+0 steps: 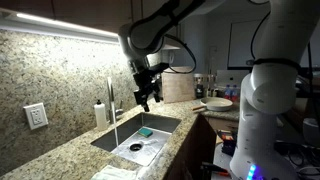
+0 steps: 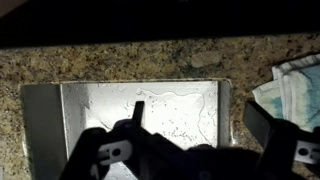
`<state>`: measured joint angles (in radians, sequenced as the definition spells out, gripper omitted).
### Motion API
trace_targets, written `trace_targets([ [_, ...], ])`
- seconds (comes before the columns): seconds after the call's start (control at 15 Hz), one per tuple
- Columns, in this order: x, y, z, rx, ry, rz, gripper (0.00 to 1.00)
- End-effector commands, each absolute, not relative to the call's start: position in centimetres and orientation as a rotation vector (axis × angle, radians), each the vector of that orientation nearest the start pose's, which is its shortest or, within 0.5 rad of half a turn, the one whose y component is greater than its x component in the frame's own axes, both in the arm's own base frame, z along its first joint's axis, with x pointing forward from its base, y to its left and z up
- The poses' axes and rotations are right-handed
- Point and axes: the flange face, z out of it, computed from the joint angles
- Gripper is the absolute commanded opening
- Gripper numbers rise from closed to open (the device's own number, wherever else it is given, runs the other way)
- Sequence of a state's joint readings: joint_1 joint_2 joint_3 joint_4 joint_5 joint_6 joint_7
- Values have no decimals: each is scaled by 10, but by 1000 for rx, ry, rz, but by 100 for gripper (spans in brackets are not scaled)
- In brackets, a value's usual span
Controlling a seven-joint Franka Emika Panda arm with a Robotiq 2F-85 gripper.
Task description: Turn off of the water to the faucet
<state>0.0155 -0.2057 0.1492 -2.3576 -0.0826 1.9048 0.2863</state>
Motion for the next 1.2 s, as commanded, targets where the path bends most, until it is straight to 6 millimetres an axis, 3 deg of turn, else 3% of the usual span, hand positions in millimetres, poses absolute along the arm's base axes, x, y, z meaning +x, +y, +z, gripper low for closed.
trace_targets([
  [0.0, 437, 67, 392, -3275, 150, 364, 100],
  [0.73, 437, 67, 392, -3275, 150, 364, 100],
  [0.93, 424, 45, 378, -3244, 289, 289, 100],
  [1.13, 407, 0, 347, -3163, 436, 219, 100],
])
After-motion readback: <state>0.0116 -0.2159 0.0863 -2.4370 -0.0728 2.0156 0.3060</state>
